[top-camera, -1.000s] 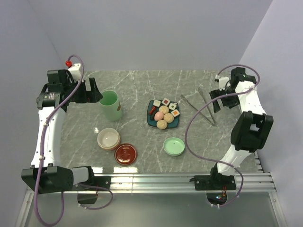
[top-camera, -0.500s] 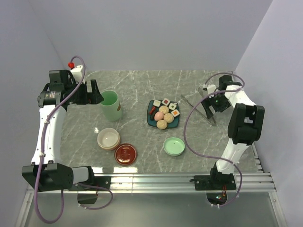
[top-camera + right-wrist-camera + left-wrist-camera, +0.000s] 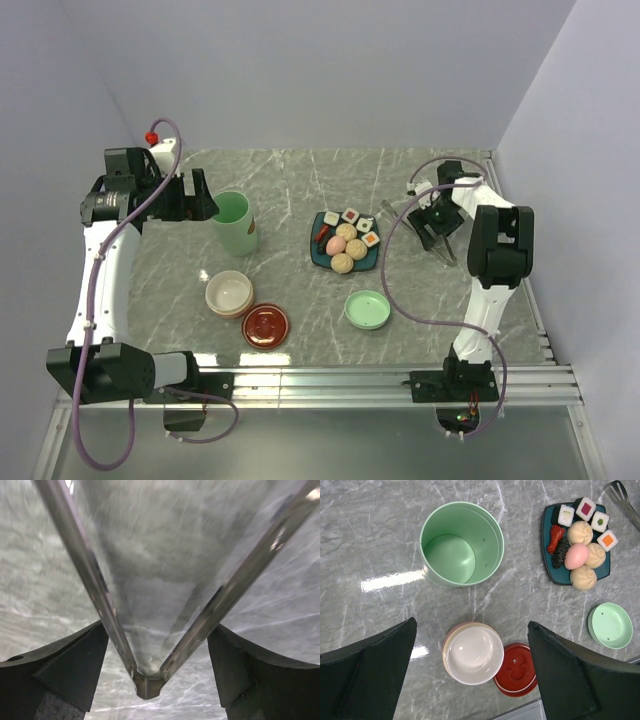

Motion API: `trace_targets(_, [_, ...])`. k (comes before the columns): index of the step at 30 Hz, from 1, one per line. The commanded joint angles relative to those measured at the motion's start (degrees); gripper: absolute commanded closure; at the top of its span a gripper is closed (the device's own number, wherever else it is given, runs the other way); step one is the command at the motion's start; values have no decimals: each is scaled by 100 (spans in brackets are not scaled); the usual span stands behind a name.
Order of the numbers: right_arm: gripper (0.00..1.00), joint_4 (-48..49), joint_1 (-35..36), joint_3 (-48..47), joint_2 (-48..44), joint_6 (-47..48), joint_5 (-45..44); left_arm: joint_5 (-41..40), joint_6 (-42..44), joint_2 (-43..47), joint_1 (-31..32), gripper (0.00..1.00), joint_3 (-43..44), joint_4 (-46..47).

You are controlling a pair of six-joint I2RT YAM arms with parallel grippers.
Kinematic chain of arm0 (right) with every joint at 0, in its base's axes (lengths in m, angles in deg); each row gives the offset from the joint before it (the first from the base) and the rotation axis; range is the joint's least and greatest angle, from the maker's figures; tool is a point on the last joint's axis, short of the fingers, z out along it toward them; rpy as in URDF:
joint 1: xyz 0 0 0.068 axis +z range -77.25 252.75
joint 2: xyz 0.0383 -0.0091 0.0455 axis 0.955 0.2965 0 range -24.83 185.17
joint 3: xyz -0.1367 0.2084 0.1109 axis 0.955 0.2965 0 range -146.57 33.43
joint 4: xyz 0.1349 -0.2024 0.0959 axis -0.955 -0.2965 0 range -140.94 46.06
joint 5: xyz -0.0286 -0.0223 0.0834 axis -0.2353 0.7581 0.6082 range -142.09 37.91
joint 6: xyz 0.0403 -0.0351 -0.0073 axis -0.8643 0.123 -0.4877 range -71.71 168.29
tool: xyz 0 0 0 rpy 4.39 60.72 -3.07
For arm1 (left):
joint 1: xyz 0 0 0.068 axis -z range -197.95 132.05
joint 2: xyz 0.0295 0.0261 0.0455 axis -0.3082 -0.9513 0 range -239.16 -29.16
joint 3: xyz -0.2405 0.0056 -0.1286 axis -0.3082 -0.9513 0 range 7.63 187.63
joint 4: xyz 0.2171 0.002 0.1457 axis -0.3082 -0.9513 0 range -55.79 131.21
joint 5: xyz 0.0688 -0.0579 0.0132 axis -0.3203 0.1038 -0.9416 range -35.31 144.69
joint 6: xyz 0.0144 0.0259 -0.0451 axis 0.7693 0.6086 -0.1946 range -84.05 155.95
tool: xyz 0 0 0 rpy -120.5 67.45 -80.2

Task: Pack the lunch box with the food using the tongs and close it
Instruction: Grab the clamp with the right arm

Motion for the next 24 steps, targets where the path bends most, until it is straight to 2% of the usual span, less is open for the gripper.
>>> trace_targets(1, [17,51,85,-365,98,-68,38,117,185,-30,-8,1,169,2])
trace_targets(19, [12,113,174,-690,538,-393,187,108,185,-83,0,1,143,-24])
trace_targets(21, [14,95,182,-752,573,-402,214,91,203,-66,0,1,151,-33])
trace_targets(24, [24,112,182,-752,530,-429,284,73,212,-66,0,1,143,-42])
